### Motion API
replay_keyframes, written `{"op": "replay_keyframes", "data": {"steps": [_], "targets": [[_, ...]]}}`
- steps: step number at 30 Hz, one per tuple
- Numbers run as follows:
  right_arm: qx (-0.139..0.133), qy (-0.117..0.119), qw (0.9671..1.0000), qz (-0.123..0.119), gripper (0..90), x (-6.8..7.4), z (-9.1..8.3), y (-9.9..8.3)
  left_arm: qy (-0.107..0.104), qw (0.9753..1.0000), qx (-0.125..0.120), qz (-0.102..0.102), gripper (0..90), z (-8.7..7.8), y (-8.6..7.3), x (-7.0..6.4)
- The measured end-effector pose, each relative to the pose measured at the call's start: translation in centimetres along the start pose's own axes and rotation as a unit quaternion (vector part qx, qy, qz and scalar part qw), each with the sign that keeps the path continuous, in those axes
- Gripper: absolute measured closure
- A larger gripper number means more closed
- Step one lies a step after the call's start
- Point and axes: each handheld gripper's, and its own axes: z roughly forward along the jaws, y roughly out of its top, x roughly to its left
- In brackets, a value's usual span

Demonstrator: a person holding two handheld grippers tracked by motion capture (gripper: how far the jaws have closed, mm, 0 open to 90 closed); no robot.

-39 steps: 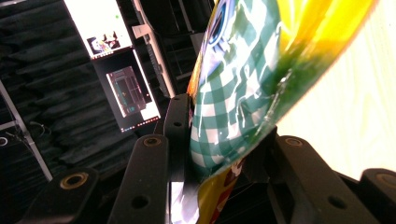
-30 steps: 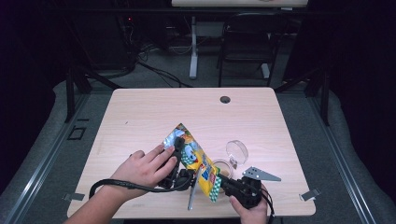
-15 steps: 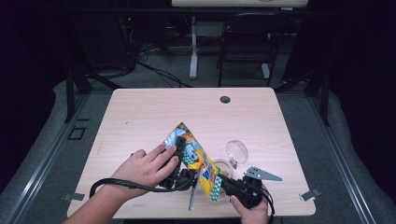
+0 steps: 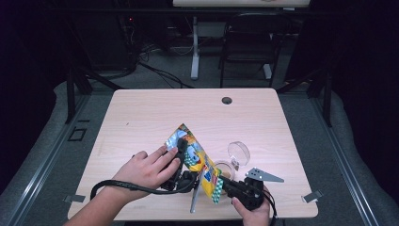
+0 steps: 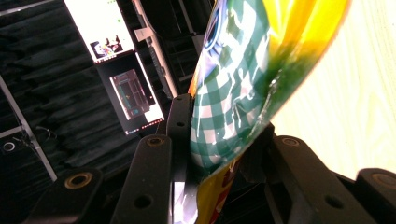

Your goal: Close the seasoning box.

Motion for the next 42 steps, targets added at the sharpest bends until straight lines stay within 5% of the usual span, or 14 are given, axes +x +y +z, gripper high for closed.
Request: {"op": "replay_keyframes", "data": {"steps": [42], "targets": [[0.012, 0.025, 0.9995, 0.017, 80.4, -0.20, 0.39, -0.05, -0.002, 1.0000, -0.001, 0.008, 71.9, -0.32, 0.19, 0.53]]}}
